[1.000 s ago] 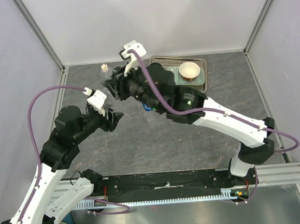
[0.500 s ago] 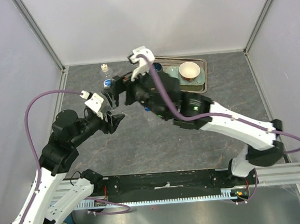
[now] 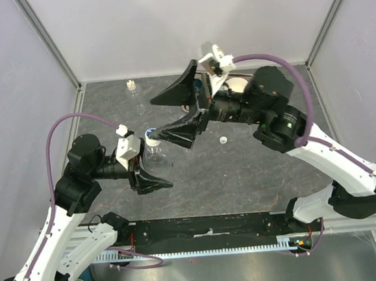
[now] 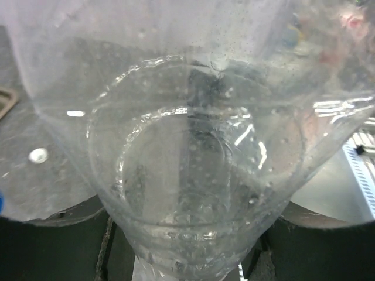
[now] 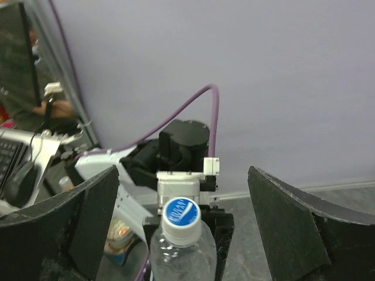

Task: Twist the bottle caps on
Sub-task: Screw the bottle cap onto the plastic bottle.

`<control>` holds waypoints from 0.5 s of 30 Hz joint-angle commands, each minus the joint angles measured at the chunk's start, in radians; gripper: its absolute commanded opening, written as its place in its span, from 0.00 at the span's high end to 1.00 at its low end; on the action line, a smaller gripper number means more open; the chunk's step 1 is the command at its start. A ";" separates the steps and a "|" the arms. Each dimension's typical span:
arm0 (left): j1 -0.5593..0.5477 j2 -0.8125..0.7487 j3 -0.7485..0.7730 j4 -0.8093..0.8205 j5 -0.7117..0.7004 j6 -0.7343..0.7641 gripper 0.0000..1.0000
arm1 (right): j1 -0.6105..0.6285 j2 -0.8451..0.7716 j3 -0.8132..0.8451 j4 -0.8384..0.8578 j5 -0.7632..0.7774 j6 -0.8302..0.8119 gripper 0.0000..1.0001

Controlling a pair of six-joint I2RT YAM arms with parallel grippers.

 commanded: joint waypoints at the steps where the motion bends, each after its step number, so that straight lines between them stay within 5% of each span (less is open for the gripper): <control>1: 0.001 0.002 0.033 0.000 0.264 -0.021 0.98 | -0.013 0.066 0.042 0.017 -0.311 -0.019 0.02; 15: 0.001 0.005 0.037 -0.006 0.251 -0.010 0.98 | -0.013 0.108 0.015 0.094 -0.438 0.045 0.29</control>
